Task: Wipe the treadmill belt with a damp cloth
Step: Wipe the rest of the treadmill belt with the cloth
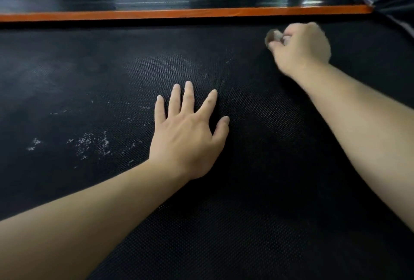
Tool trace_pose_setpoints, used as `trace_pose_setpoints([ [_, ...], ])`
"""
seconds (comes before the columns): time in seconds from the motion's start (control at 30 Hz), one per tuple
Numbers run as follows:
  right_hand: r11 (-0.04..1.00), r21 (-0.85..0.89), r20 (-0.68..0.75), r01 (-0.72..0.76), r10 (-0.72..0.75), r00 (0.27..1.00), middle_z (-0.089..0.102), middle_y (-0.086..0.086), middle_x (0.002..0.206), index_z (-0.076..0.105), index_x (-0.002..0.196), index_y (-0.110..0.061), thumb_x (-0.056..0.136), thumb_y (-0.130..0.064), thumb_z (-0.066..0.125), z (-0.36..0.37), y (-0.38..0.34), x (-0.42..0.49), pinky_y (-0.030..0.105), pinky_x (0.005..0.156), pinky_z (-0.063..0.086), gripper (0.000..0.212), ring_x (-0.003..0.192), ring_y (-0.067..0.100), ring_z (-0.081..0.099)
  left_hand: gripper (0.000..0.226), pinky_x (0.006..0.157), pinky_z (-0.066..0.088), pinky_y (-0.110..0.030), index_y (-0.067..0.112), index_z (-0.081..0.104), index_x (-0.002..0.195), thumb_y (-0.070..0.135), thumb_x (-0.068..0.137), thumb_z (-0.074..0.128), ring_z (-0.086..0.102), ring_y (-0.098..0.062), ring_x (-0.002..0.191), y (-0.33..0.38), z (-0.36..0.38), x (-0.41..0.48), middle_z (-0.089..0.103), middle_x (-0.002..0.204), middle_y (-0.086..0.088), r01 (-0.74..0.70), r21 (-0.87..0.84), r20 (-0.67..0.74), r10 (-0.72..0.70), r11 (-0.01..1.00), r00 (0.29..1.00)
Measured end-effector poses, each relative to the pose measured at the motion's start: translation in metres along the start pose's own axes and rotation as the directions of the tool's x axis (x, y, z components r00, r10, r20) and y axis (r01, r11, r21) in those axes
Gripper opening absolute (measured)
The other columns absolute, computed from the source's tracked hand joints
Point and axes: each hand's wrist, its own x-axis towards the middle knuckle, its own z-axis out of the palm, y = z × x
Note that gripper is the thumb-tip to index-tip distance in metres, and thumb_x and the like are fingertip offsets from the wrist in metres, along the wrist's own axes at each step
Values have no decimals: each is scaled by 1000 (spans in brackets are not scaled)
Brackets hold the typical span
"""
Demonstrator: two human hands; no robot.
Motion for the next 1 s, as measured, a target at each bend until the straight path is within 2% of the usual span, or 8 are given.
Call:
trace_pose_setpoints([
  [0.13,923,111,148,367,-381,913,52,5,94,70,95,-21,86,-50,67,23,-46,-27,31,69,39,31,83,22,51,69,125,-7,-51,42,9,160,69,96,15,-11,-24,157,-1,0,1,0,171,-8,-2,14,-8,2,1000,1000],
  [0.3,999,-45,-12,-25,25,1000,60,10,115,67,105,-19,92,-50,58,28,-43,47,38,75,47,35,104,32,61,68,125,-7,-50,42,9,160,68,98,17,-11,-25,157,-2,2,0,-1,171,-8,-8,12,-22,9,1000,1000],
  [0.47,961,92,106,259,-268,958,60,7,107,70,101,-21,87,-51,65,42,-65,29,34,77,46,33,98,27,59,70,125,-9,-50,42,7,160,68,96,15,-12,-24,157,-2,2,0,-2,171,-8,-4,20,-24,4,1000,1000],
  [0.63,990,-98,-46,-97,93,995,67,12,110,68,102,-15,85,-53,59,11,7,65,39,82,51,42,102,35,63,70,125,-8,-51,41,11,160,68,96,15,-11,-26,157,-3,3,0,0,171,-9,-21,6,-36,21,1000,999],
  [0.7,992,-106,-69,-72,65,995,65,12,113,68,103,-16,86,-53,60,11,11,58,39,83,51,42,102,35,62,71,125,-9,-50,42,10,160,68,95,15,-11,-26,157,-2,3,0,0,171,-9,-15,13,-33,16,1000,999],
  [0.83,966,14,79,257,-258,963,58,10,94,69,91,-19,87,-51,65,8,10,22,35,69,43,32,82,29,54,72,125,-8,-50,43,9,160,69,93,12,-10,-25,157,-1,1,0,-1,171,-7,-6,24,-18,7,1000,1000],
  [0.97,998,-47,-55,-36,34,998,65,16,103,68,94,-13,88,-51,61,-14,37,31,36,75,47,39,95,37,62,72,125,-7,-50,43,10,160,69,93,13,-10,-24,157,-1,1,0,1,171,-7,-2,19,-19,2,1000,1000],
  [1.0,997,-77,-51,-3,-1,999,62,16,105,68,95,-14,88,-52,61,-14,35,23,38,76,48,39,96,37,61,72,125,-7,-50,43,11,160,69,93,14,-10,-24,157,-1,1,0,1,171,-7,2,18,-17,-2,1000,1000],
])
